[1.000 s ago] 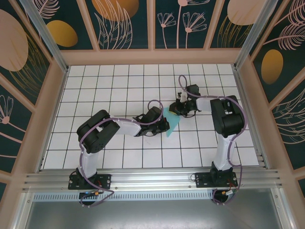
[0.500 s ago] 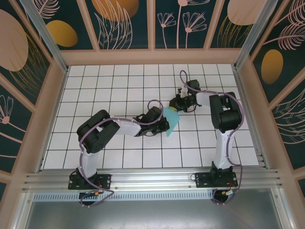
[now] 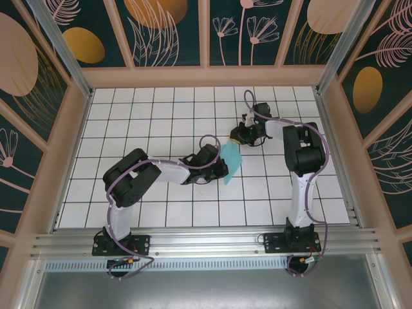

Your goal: Fold a paper plane with a square sheet of paper (pick it up from the middle)

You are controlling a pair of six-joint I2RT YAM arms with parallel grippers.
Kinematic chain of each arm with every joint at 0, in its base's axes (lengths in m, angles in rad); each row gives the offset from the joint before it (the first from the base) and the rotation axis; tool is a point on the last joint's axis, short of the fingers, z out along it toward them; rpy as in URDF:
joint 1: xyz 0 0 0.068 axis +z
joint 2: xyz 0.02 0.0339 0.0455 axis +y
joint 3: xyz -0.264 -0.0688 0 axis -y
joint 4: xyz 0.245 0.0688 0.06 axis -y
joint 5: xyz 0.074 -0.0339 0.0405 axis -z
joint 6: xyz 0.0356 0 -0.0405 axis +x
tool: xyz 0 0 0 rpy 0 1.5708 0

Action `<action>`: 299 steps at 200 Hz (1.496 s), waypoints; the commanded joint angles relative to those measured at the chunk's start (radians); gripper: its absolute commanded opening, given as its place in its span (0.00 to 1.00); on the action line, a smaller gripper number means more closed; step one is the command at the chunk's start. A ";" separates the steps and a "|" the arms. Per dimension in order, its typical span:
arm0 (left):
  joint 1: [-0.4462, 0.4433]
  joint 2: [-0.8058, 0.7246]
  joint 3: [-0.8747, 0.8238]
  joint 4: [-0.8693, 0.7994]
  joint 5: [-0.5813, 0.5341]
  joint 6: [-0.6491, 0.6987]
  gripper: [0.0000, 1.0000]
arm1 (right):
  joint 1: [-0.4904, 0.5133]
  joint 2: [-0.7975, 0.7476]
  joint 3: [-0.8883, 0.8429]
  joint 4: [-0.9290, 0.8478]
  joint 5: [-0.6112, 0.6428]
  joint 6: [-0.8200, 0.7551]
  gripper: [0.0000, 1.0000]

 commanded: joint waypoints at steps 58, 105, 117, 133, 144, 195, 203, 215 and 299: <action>-0.005 -0.069 -0.129 -0.340 0.002 0.176 0.00 | -0.019 -0.356 -0.261 0.111 0.018 -0.008 0.15; -0.005 -0.111 -0.168 -0.342 0.054 0.228 0.00 | 0.080 -0.472 -0.481 0.208 0.024 0.054 0.01; -0.005 -0.111 -0.179 -0.335 0.060 0.228 0.00 | 0.113 -0.467 -0.496 0.219 0.038 0.066 0.00; -0.006 -0.107 -0.184 -0.330 0.067 0.230 0.00 | 0.150 -0.453 -0.505 0.248 0.046 0.083 0.00; -0.004 -0.103 -0.182 -0.331 0.072 0.233 0.00 | 0.170 -0.436 -0.505 0.258 0.054 0.094 0.00; -0.004 -0.083 -0.173 -0.336 0.082 0.238 0.00 | 0.196 -0.324 -0.478 0.272 0.101 0.085 0.00; -0.005 -0.083 -0.176 -0.336 0.081 0.238 0.00 | 0.196 -0.306 -0.477 0.280 0.103 0.080 0.00; -0.005 -0.083 -0.182 -0.336 0.079 0.237 0.00 | 0.193 -0.278 -0.464 0.269 0.114 0.072 0.00; -0.005 -0.073 -0.211 -0.359 0.062 0.248 0.00 | 0.110 -0.212 -0.356 0.195 0.183 0.013 0.02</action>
